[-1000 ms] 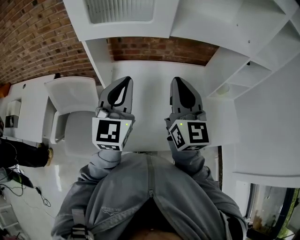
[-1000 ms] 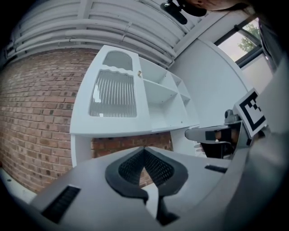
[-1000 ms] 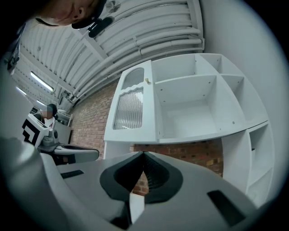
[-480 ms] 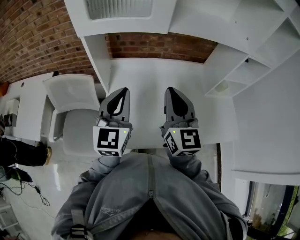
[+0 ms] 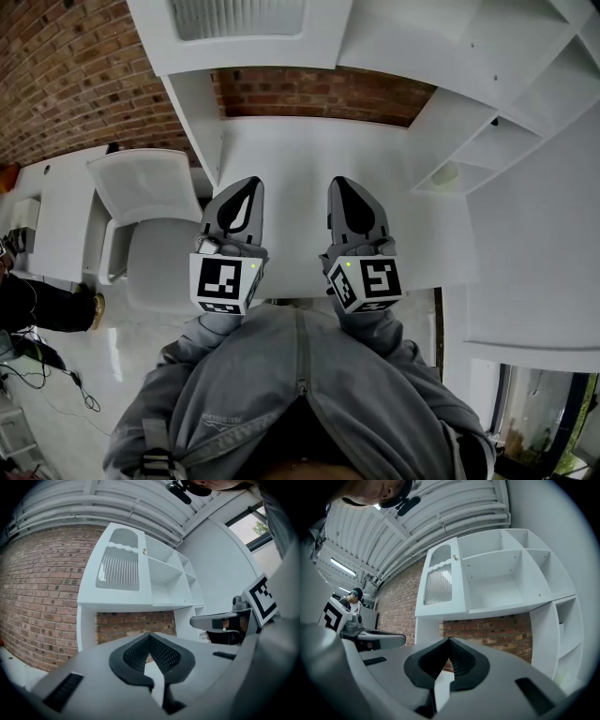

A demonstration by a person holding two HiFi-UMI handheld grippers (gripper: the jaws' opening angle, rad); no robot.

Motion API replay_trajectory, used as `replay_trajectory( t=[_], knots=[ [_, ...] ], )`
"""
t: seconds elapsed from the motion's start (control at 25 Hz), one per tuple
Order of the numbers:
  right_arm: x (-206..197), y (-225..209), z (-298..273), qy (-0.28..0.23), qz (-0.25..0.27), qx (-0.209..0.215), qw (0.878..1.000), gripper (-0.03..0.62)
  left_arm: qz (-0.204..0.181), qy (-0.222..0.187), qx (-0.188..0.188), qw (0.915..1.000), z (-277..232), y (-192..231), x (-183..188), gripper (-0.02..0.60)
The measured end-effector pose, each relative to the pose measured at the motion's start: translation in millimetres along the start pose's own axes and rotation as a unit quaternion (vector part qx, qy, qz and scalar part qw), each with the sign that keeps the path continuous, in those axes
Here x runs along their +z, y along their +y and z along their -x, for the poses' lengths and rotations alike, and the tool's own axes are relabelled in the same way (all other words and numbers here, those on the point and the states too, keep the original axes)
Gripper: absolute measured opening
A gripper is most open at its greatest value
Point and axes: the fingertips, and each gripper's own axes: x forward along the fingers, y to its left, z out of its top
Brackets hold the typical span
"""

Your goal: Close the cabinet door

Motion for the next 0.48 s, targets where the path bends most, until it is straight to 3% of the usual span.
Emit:
replay_trajectory(
  t=[0.48],
  knots=[
    [-0.1, -7.6, 2.6, 0.000, 0.002, 0.000, 1.000, 0.025, 0.013, -0.001, -0.008, 0.9999, -4.7, -8.7, -1.5, 0.003]
  ],
)
